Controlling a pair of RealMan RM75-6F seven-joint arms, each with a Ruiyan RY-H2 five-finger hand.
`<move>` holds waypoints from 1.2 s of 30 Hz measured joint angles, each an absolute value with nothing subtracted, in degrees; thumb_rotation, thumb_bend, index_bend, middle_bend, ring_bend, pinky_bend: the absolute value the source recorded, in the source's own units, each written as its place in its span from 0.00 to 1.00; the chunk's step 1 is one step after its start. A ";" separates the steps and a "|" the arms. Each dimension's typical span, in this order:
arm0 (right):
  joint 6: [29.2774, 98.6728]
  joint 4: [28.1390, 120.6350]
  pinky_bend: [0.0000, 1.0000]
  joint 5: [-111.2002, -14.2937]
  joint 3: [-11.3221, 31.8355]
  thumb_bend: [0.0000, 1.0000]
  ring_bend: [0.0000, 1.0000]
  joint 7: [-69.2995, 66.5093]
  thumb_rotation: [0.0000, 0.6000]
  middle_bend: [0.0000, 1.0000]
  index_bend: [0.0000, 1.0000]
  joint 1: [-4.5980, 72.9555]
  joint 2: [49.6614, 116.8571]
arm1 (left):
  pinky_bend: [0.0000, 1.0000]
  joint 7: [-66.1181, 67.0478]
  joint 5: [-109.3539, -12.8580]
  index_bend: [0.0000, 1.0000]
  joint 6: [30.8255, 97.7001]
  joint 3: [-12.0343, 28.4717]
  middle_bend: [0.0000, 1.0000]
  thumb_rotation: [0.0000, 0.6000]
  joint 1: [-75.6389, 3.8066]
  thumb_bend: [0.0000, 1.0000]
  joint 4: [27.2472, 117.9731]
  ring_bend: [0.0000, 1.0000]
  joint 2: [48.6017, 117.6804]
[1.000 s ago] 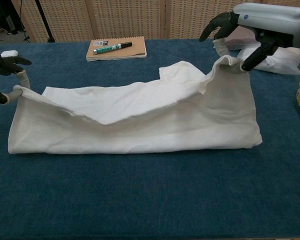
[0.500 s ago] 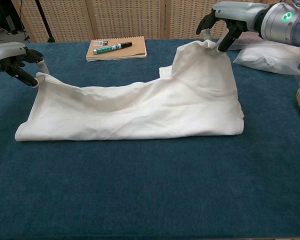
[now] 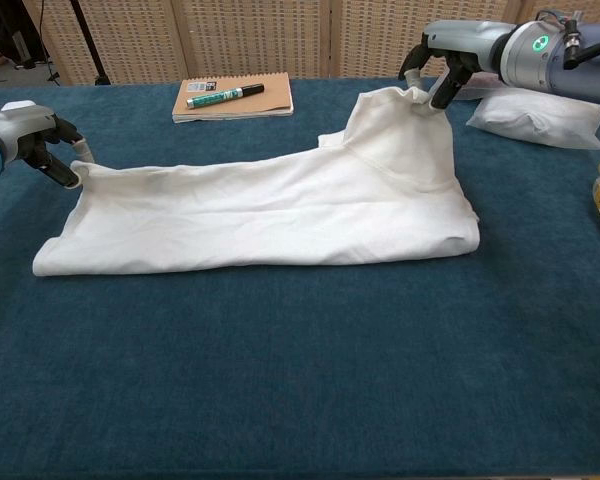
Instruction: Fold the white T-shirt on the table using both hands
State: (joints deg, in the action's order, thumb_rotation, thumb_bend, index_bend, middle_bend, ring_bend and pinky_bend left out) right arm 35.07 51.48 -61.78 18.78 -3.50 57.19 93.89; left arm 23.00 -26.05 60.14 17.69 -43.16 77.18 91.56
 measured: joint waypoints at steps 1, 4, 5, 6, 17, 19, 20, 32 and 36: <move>34.94 50.89 0.03 -61.90 18.71 0.85 0.00 -3.76 1.00 0.21 0.70 57.29 94.20 | 0.00 23.21 -26.17 0.64 60.79 17.69 0.00 1.00 -43.22 0.58 76.62 0.00 92.09; 34.52 48.87 0.03 -62.31 18.53 0.85 0.00 -4.62 1.00 0.21 0.70 57.66 95.21 | 0.00 24.62 -26.01 0.20 62.80 17.82 0.00 1.00 -43.44 0.50 74.85 0.00 93.92; 34.37 48.24 0.03 -62.41 18.49 0.85 0.00 -4.88 1.00 0.21 0.70 57.78 95.52 | 0.00 25.49 -25.53 0.10 63.21 17.91 0.00 1.00 -43.54 0.48 74.54 0.00 94.31; 34.16 47.41 0.03 -62.53 18.47 0.85 0.00 -5.21 1.00 0.21 0.70 57.96 95.96 | 0.00 26.23 -24.97 0.02 63.37 18.01 0.00 1.00 -43.62 0.47 74.42 0.00 94.50; 32.10 39.71 0.03 -63.36 18.54 0.85 0.00 -7.24 1.00 0.21 0.70 60.16 99.93 | 0.00 25.83 -25.76 0.00 65.19 20.76 0.00 1.00 -42.35 0.36 78.19 0.00 92.47; 31.83 38.30 0.03 -63.36 18.83 0.85 0.00 -7.50 1.00 0.21 0.70 60.82 100.77 | 0.00 24.42 -27.69 0.00 65.67 20.97 0.00 1.00 -41.66 0.36 79.53 0.00 91.54; 31.78 37.70 0.03 -63.36 18.96 0.85 0.00 -7.54 1.00 0.21 0.70 61.14 101.15 | 0.00 23.54 -29.02 0.00 66.05 21.04 0.00 1.00 -41.13 0.36 80.53 0.00 90.88; 28.60 24.50 0.03 -60.25 21.74 0.02 0.00 -3.89 1.00 0.01 0.10 66.74 107.94 | 0.00 21.29 -33.09 0.00 69.35 21.10 0.00 1.00 -36.86 0.35 89.68 0.00 84.57; 26.05 21.04 0.02 -58.35 23.45 0.00 0.00 -3.22 1.00 0.00 0.00 68.40 109.96 | 0.00 20.55 -33.46 0.00 69.43 21.28 0.00 1.00 -36.04 0.35 90.40 0.00 83.35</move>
